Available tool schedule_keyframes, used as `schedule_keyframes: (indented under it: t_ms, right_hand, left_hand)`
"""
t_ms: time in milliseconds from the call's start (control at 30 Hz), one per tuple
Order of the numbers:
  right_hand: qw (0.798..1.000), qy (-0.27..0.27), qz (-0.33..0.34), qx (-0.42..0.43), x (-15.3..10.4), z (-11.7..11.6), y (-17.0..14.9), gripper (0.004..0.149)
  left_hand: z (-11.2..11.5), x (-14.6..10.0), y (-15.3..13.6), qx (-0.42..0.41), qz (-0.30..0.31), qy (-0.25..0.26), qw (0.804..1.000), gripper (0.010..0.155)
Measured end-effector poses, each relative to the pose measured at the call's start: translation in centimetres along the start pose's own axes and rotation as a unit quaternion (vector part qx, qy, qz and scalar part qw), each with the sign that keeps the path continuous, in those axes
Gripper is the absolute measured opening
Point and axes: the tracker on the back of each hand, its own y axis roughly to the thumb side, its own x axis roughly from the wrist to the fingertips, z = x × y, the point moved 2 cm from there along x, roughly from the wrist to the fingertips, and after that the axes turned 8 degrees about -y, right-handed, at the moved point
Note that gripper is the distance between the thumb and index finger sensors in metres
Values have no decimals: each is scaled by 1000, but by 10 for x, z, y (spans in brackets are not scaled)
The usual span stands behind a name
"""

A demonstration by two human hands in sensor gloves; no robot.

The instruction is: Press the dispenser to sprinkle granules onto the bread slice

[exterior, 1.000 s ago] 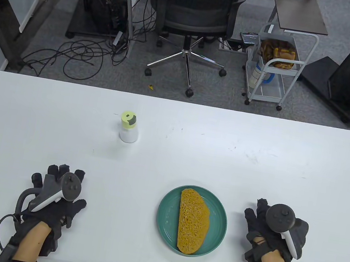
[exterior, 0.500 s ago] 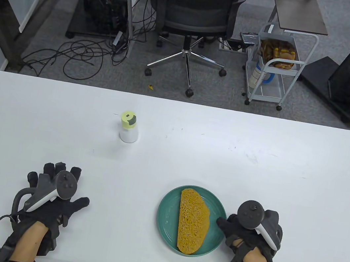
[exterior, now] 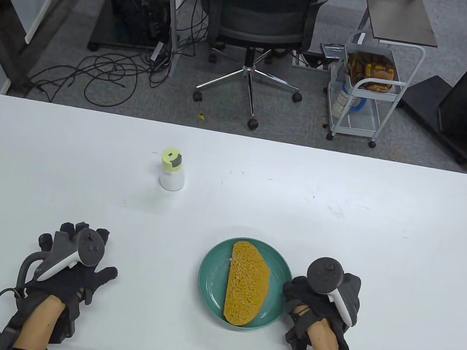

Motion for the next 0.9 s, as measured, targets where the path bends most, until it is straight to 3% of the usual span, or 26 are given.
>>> schedule_keyframes:
  t_ms: [233, 333, 433, 500, 667, 800, 900]
  right_hand:
    - [999, 29, 29, -31, 4, -31, 41, 40]
    - [998, 26, 36, -41, 2, -38, 46, 40]
    - [993, 58, 52, -92, 1, -41, 49, 42]
    - [994, 47, 60, -81, 0, -33, 47, 54]
    - [999, 22, 44, -23, -6, -3, 16, 57]
    - [999, -36, 36, -8, -9, 21, -14, 56]
    - [998, -51, 24, 26, -11, 27, -31, 56]
  left_hand:
    - [1, 0, -1, -4, 3, -12, 1000, 90]
    - [1, -1, -1, -6, 5, -9, 1000, 90]
    - [1, 1, 2, -8, 14, -6, 1000, 90]
    - [2, 3, 3, -9, 24, -2, 1000, 91]
    - [-16, 20, 13, -103, 72, 53, 991, 95]
    - [-53, 53, 31, -255, 97, 110, 956, 94]
    - [-81, 89, 52, -319, 104, 127, 933, 99]
